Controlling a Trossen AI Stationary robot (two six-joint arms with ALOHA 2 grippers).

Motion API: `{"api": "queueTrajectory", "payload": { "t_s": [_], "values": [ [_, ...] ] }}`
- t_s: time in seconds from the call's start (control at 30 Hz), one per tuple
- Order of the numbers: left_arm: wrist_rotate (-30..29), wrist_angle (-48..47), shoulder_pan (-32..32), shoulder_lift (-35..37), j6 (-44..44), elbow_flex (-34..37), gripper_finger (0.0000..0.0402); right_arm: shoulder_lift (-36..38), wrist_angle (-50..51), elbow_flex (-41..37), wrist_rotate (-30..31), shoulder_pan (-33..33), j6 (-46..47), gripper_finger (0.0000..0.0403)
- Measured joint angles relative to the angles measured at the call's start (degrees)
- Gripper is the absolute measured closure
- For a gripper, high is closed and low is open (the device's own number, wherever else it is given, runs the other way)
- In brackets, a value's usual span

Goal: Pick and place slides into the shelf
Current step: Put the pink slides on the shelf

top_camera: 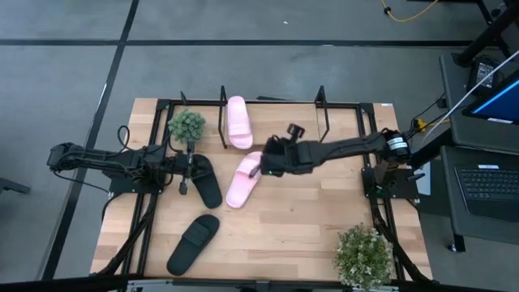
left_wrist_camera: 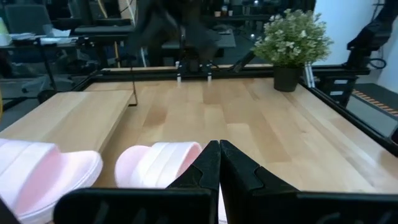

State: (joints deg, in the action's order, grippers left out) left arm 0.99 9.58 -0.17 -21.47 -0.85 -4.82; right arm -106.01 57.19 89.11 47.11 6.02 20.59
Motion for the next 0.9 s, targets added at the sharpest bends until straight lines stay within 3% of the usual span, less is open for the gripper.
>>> {"api": "queueTrajectory", "payload": {
  "t_s": [0.23, 0.43, 0.7, 0.9],
  "values": [
    [3.0, 0.2, -3.0, -0.2, 1.6, 0.0, 0.0401, 6.1, -11.2, -17.2, -0.4, 5.0, 10.2, 0.0403],
    [-4.5, 0.6, -5.0, -2.2, 2.2, 0.0, 0.0401, 12.7, -22.7, -26.1, -0.3, 8.9, 7.9, 0.0403],
    [-6.5, 10.8, -6.6, -14.2, 1.9, -0.2, 0.0401, 19.5, -42.2, -38.6, 0.0, 10.1, 2.2, 0.0403],
    [-8.6, 11.1, -6.6, -25.3, 2.2, -4.5, 0.0401, 22.1, -50.9, -44.0, 0.0, 10.1, -1.4, 0.0403]
  ]
}}
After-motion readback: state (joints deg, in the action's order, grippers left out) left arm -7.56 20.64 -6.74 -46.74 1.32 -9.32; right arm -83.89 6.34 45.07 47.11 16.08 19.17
